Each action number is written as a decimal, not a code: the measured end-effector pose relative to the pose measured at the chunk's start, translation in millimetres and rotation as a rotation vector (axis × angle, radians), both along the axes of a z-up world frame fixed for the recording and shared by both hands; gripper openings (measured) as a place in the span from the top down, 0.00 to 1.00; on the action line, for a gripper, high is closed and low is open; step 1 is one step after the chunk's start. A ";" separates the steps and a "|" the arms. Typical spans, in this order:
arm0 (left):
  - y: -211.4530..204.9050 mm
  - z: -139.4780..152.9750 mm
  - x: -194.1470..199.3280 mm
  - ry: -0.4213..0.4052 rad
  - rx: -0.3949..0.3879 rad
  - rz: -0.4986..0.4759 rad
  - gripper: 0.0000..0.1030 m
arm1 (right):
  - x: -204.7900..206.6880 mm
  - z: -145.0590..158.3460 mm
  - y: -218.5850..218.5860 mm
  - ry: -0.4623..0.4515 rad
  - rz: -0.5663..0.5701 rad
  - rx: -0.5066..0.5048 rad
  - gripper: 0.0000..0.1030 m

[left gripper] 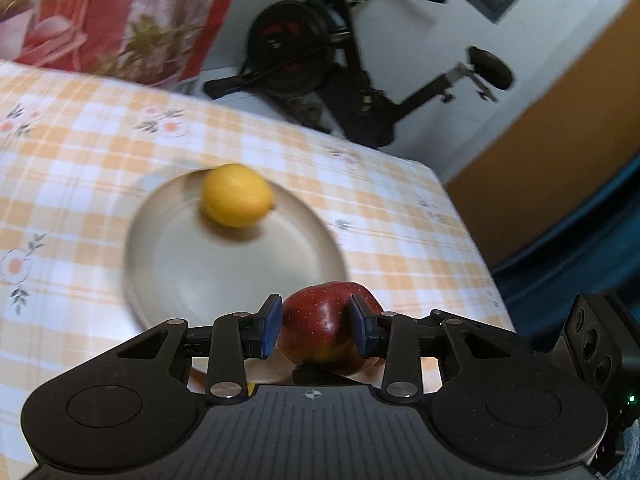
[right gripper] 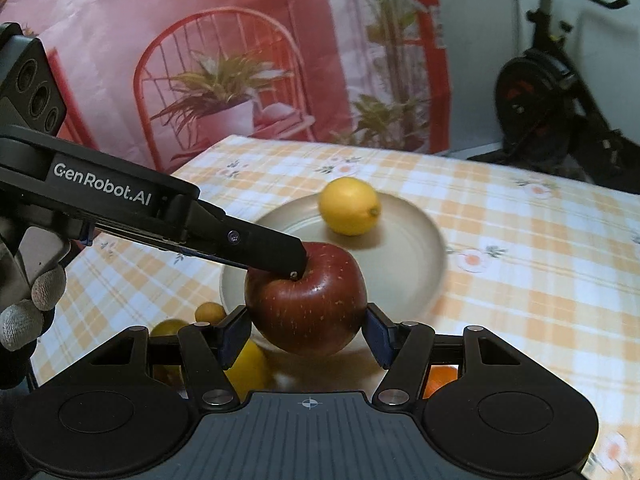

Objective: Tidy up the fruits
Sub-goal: 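Carry the red apple with the left tool over the beige plate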

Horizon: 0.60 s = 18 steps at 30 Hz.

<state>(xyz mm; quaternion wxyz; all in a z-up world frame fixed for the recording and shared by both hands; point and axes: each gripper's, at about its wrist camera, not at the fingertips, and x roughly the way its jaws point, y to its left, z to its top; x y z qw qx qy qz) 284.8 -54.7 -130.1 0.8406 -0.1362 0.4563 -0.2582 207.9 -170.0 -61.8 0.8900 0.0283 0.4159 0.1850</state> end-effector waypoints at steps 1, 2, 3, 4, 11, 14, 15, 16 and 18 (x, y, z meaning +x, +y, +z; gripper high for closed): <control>1.9 -2.0 3.1 0.004 0.009 0.008 0.63 | 3.5 -3.3 3.2 0.005 0.007 -0.002 0.45; 2.9 -3.2 4.0 0.005 0.018 0.014 0.63 | 8.5 -6.5 6.4 0.011 0.015 -0.005 0.45; 4.0 -4.1 5.3 0.006 0.025 0.018 0.63 | 11.8 -9.2 9.1 0.017 0.018 -0.007 0.45; 5.0 -5.1 6.4 0.008 0.031 0.021 0.63 | 15.4 -11.5 11.0 0.025 0.023 -0.007 0.45; 6.4 -12.8 10.2 0.027 0.041 0.029 0.63 | 25.5 -21.9 14.1 0.073 0.026 -0.002 0.45; 5.5 -16.2 10.1 0.034 0.053 0.031 0.63 | 25.5 -26.6 13.4 0.088 0.024 -0.001 0.45; 5.0 -17.1 10.3 0.037 0.057 0.031 0.63 | 25.5 -27.9 13.6 0.091 0.022 -0.001 0.45; 5.1 -18.2 10.7 0.038 0.059 0.030 0.63 | 25.7 -29.0 13.8 0.093 0.021 -0.002 0.45; 4.1 -19.3 10.0 0.034 0.063 0.027 0.63 | 24.6 -31.4 12.9 0.094 0.016 0.005 0.45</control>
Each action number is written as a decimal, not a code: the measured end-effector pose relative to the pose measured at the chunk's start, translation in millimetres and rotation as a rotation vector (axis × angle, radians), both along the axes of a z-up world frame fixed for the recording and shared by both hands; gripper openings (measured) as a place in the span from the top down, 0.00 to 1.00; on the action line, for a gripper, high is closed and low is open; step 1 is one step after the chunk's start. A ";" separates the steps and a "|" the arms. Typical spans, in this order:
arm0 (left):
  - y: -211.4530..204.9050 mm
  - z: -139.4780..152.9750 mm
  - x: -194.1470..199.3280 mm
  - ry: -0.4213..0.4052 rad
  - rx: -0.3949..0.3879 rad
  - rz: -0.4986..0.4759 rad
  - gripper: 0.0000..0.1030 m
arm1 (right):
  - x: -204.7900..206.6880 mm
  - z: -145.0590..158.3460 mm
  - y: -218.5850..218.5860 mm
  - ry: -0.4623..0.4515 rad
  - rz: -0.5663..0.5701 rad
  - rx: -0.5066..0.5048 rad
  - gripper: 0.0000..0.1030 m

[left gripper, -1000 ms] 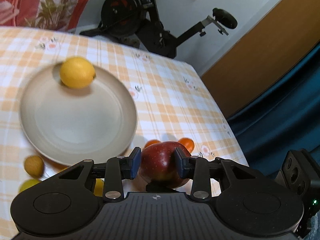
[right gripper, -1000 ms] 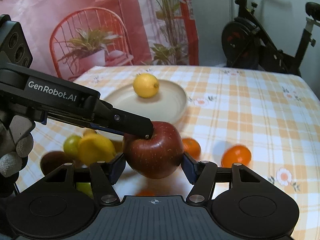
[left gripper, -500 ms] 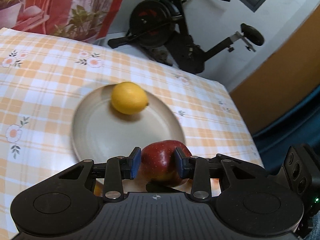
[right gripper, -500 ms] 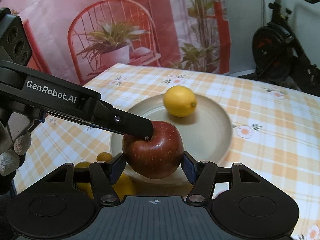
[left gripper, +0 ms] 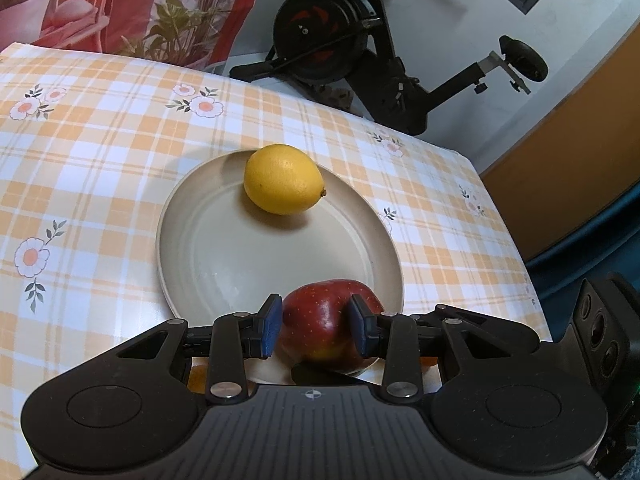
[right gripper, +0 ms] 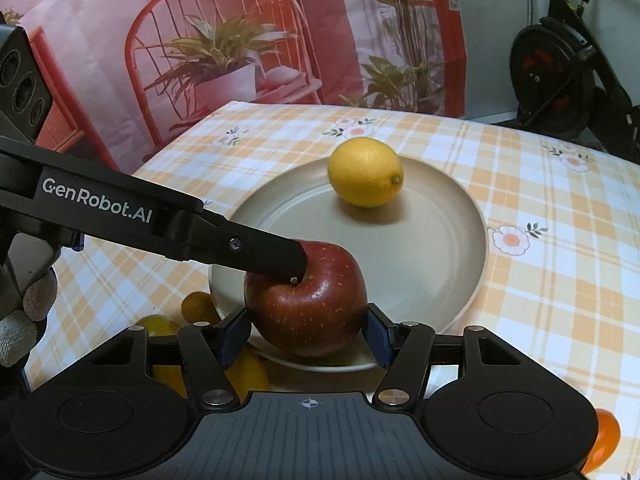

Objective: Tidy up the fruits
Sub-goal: 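Carry the red apple with the left tool over the beige plate, then lower the red apple onto the plate and open the left tool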

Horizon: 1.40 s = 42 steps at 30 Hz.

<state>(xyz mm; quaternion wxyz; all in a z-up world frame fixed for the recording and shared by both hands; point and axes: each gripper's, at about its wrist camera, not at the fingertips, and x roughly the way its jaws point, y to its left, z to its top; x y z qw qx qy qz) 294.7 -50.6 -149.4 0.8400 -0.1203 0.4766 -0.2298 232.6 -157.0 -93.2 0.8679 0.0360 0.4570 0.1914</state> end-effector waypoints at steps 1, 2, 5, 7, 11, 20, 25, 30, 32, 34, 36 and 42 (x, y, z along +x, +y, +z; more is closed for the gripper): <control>-0.4 0.1 -0.1 -0.002 0.002 -0.001 0.63 | -0.2 -0.6 -1.0 0.002 -0.004 0.007 0.45; -1.0 0.6 -0.3 -0.004 0.005 -0.003 0.63 | -0.5 -1.0 -1.8 0.003 -0.006 0.010 0.44; -2.7 0.6 -0.8 -0.003 0.008 -0.010 0.63 | -0.9 -0.7 -2.8 0.007 -0.009 0.007 0.44; -4.0 0.3 -1.6 -0.002 0.009 -0.014 0.62 | -2.2 0.1 -3.9 0.007 -0.012 0.006 0.44; -4.3 -0.2 -2.3 -0.003 0.012 -0.010 0.62 | -7.5 3.3 -7.5 -0.007 -0.018 0.011 0.42; -2.8 5.2 -6.5 -0.035 0.049 0.000 0.63 | -27.7 22.5 -23.1 -0.063 -0.050 -0.001 0.40; 1.0 16.2 -16.4 -0.072 0.040 -0.009 0.63 | -45.9 33.5 -32.4 -0.111 -0.073 -0.017 0.40; 8.5 27.5 -30.2 -0.112 0.055 -0.015 0.63 | -62.8 40.7 -39.3 -0.144 -0.102 -0.020 0.40; 13.8 30.8 -35.1 -0.125 0.062 -0.007 0.63 | -69.7 41.0 -39.2 -0.151 -0.110 -0.030 0.40; 20.7 34.1 -40.6 -0.139 0.067 0.007 0.63 | -76.7 40.7 -36.8 -0.159 -0.113 -0.039 0.40; 26.1 36.6 -45.4 -0.152 0.080 0.022 0.63 | -84.1 39.8 -34.5 -0.160 -0.114 -0.039 0.40; 42.5 36.2 -59.6 -0.165 0.104 0.060 0.63 | -101.7 31.8 -17.7 -0.136 -0.066 -0.052 0.40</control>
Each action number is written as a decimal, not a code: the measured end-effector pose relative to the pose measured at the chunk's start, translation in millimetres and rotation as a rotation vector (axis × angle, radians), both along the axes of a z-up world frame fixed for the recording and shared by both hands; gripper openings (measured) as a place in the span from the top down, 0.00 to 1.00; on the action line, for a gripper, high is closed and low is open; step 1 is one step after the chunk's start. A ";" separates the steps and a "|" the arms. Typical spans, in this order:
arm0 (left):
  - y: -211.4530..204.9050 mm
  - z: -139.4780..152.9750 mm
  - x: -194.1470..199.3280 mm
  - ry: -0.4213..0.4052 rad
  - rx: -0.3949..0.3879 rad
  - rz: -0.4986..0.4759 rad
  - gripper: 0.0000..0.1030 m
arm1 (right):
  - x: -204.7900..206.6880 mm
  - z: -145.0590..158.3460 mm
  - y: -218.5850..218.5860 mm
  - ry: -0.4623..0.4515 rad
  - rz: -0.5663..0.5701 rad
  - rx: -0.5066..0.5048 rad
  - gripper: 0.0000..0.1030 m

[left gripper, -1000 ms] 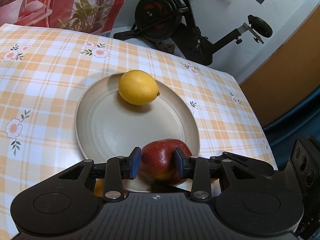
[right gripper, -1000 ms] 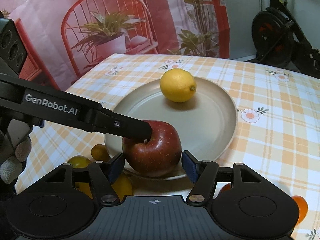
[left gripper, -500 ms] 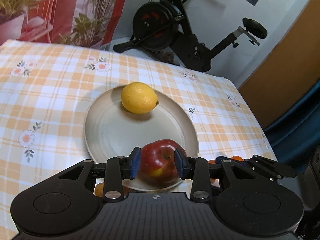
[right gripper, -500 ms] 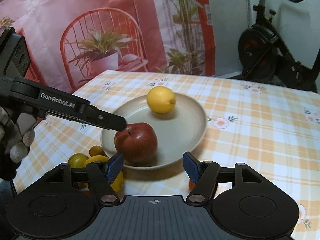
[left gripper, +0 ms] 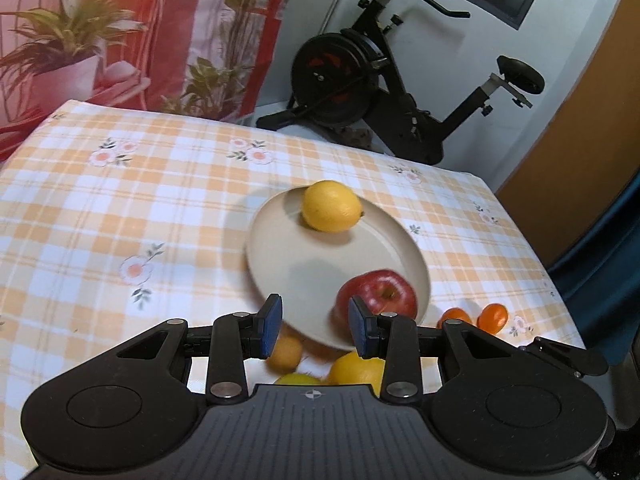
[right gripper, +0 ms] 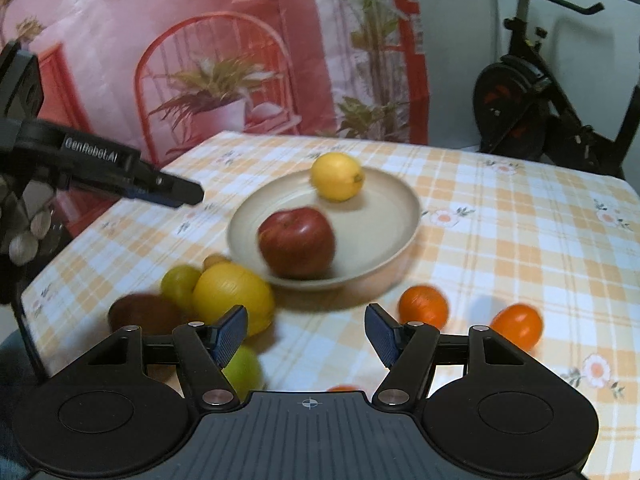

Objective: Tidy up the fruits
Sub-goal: 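Lower the red apple onto the plate and open the left tool, then close the left tool on the small brown fruit while the right tool grasps the green apple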

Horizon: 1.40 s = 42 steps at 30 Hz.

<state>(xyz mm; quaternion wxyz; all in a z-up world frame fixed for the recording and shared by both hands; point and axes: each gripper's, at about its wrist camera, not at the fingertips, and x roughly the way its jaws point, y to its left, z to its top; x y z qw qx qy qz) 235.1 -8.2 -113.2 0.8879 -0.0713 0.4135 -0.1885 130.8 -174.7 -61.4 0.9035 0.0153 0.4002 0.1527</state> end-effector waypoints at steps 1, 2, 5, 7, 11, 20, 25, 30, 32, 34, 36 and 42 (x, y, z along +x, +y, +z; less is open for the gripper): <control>1.2 -0.5 -1.4 0.000 0.004 0.002 0.63 | -2.0 -1.3 3.3 0.007 0.009 -0.001 0.40; 2.3 -1.9 -3.9 0.002 0.008 0.004 0.63 | -4.0 -2.2 5.8 0.012 0.018 -0.001 0.41; 7.0 -4.4 -9.0 0.006 0.007 0.010 0.63 | -8.0 -3.9 12.1 0.024 0.035 0.005 0.41; 9.0 -6.0 -13.1 0.007 0.007 0.013 0.63 | -10.0 -4.6 15.4 0.032 0.048 0.010 0.41; 11.6 -9.7 -16.7 0.014 0.006 0.015 0.63 | -12.0 -7.1 23.8 0.054 0.083 0.012 0.42; 16.3 -16.6 -17.2 0.033 -0.004 0.033 0.63 | -11.1 -19.5 33.8 0.118 0.127 0.021 0.47; 21.1 -22.0 -12.6 0.052 -0.004 0.056 0.63 | -10.5 -24.6 33.6 0.138 0.128 0.045 0.57; 25.2 -29.4 -1.1 0.088 -0.014 0.079 0.63 | -10.9 -23.3 31.1 0.127 0.116 0.049 0.57; 25.2 -32.9 4.2 0.106 -0.019 0.081 0.63 | -11.1 -20.0 28.2 0.111 0.103 0.051 0.57; 23.3 -37.5 10.8 0.129 -0.022 0.076 0.63 | -11.0 -15.7 24.5 0.091 0.086 0.052 0.57; 21.0 -42.4 16.5 0.156 -0.023 0.069 0.63 | -10.4 -12.1 19.8 0.077 0.067 0.055 0.57; 14.1 -49.4 27.2 0.192 -0.038 0.055 0.63 | -9.7 -8.0 10.4 0.054 0.032 0.056 0.57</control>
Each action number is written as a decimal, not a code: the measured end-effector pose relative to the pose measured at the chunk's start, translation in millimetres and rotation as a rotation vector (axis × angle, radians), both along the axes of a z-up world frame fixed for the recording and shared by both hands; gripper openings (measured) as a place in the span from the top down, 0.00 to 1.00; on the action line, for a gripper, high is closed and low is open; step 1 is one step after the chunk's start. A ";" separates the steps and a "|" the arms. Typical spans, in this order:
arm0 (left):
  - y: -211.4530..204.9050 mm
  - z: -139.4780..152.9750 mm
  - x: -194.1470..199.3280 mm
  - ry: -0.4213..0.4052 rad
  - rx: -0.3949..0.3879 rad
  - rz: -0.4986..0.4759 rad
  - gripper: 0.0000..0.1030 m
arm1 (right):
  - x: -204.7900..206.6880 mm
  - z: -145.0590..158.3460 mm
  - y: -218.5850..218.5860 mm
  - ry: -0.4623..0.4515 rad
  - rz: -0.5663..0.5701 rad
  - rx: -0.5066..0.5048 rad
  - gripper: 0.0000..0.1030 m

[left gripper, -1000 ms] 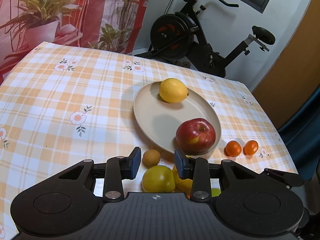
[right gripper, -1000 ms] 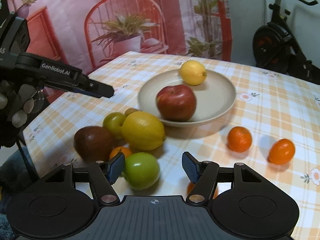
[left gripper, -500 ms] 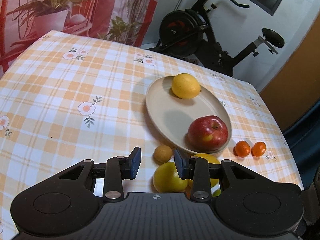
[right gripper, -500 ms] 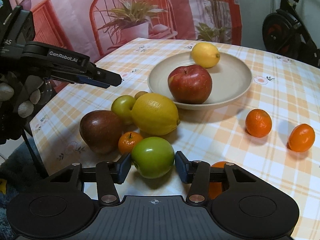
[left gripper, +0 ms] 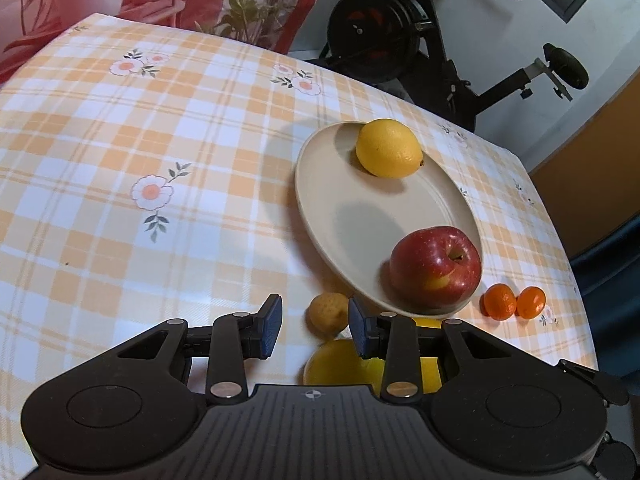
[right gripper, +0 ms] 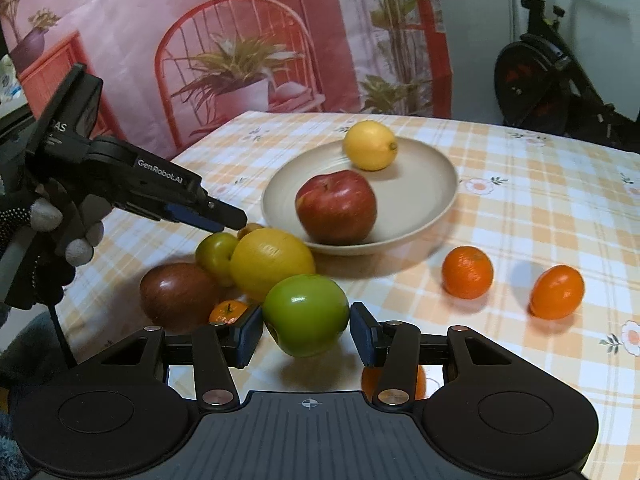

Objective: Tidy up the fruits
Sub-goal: 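Close the left tool on the small brown fruit while the right tool grasps the green apple, then lift and carry the small brown fruit and green apple over the plate with both tools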

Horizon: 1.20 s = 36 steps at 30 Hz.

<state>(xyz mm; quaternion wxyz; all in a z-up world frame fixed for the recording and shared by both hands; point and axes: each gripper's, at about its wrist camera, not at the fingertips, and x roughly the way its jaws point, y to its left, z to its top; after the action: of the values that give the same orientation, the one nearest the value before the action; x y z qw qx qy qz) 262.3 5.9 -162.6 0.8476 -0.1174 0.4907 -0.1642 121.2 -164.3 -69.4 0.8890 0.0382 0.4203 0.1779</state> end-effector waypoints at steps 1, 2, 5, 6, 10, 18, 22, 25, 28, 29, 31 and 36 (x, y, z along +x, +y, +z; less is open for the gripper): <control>-1.1 -0.3 0.9 0.001 -0.002 -0.005 0.63 | 0.1 0.5 -0.9 -0.003 -0.003 0.000 0.57; -2.5 -0.4 1.9 0.002 -0.001 -0.011 0.63 | 0.1 1.0 -1.5 -0.006 -0.005 -0.001 0.57; -6.7 -2.2 3.6 0.008 0.009 -0.028 0.63 | 1.1 2.2 -3.0 -0.015 -0.014 -0.002 0.57; -7.7 -2.9 4.1 0.009 0.013 -0.030 0.63 | 0.5 2.5 -3.8 -0.017 -0.018 -0.001 0.57; -9.3 -6.3 6.5 0.020 0.021 -0.034 0.63 | 0.7 3.0 -5.7 -0.021 -0.030 -0.001 0.57; -14.7 -9.9 10.1 0.025 0.036 -0.045 0.63 | 0.7 2.8 -7.8 -0.022 -0.045 -0.003 0.57; -17.5 -10.9 9.9 0.022 0.047 -0.047 0.64 | 0.1 2.9 -7.9 -0.023 -0.050 -0.006 0.57; -17.6 -10.5 9.3 0.019 0.050 -0.049 0.64 | -0.3 2.7 -8.5 -0.024 -0.052 -0.006 0.57; -17.1 -10.7 8.5 0.011 0.054 -0.049 0.68 | -0.7 2.6 -8.2 -0.024 -0.054 -0.006 0.57; -16.9 -10.6 8.2 0.008 0.051 -0.049 0.69 | -0.8 2.7 -8.1 -0.024 -0.054 -0.006 0.57; -17.4 -10.2 7.3 0.005 0.048 -0.055 0.72 | -0.7 2.7 -8.2 -0.025 -0.055 -0.006 0.57; -17.6 -9.7 5.7 -0.003 0.057 -0.060 0.72 | 0.0 2.6 -10.6 -0.027 -0.060 -0.006 0.57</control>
<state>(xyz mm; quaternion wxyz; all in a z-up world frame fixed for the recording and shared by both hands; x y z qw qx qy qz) 268.0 -11.7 -172.3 0.8459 -0.0783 0.4974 -0.1759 121.2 -174.9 -66.8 0.8995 0.0458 0.4075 0.1505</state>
